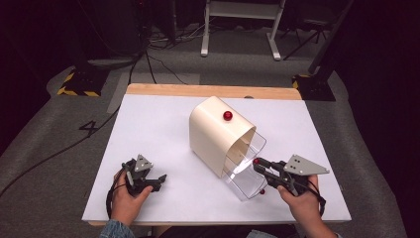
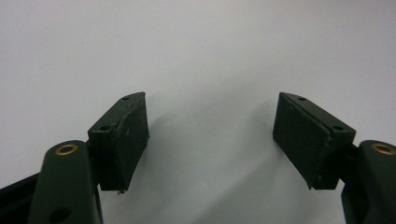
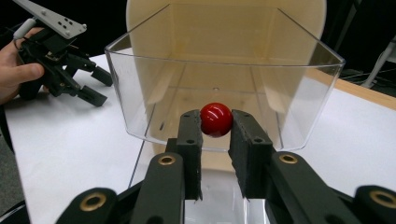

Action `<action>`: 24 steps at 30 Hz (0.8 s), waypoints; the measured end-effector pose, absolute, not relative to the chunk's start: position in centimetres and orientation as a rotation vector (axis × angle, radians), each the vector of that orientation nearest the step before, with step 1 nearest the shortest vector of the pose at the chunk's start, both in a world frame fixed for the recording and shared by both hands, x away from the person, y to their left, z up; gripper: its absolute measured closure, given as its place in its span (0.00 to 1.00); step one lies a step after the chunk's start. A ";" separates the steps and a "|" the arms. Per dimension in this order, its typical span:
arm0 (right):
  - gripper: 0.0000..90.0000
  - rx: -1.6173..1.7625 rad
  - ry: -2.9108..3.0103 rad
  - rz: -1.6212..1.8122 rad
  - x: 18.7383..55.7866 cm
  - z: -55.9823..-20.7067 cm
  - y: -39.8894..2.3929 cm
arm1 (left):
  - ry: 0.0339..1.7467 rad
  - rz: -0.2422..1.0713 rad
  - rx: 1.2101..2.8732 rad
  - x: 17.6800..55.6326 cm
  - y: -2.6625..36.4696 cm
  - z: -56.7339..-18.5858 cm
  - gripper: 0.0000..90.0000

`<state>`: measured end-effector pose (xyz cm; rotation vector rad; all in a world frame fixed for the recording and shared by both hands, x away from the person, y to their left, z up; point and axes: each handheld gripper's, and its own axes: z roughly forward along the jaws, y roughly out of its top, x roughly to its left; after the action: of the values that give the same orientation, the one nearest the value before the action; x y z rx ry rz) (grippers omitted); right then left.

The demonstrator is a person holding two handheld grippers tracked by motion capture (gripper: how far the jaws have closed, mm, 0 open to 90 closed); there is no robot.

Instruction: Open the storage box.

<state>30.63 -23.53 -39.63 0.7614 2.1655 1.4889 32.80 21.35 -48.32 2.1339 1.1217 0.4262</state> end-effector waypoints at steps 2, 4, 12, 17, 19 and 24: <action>0.83 0.766 2.166 1.486 30.1 -39.6 -24.1 | 1.121 0.426 2.135 32.8 21.4 -48.3 0.30; 0.83 0.766 2.166 1.485 29.8 -39.6 -24.4 | 1.121 0.424 2.135 32.8 21.4 -48.3 0.30; 0.83 0.784 2.182 1.463 28.2 -40.2 -25.8 | 1.123 0.415 2.133 32.9 21.4 -48.3 0.29; 0.83 0.793 2.197 1.446 28.0 -40.6 -26.2 | 1.119 0.420 2.135 32.8 21.4 -48.3 0.29; 0.82 0.804 2.211 1.437 28.0 -41.0 -26.3 | 1.118 0.422 2.133 32.8 21.4 -48.3 0.29; 0.71 0.819 2.217 1.434 27.9 -41.3 -26.7 | 1.120 0.425 2.133 32.8 21.3 -48.3 0.29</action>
<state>27.94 -26.71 -41.35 0.8189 2.2174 1.4339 32.80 21.35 -48.33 2.1331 1.1202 0.4248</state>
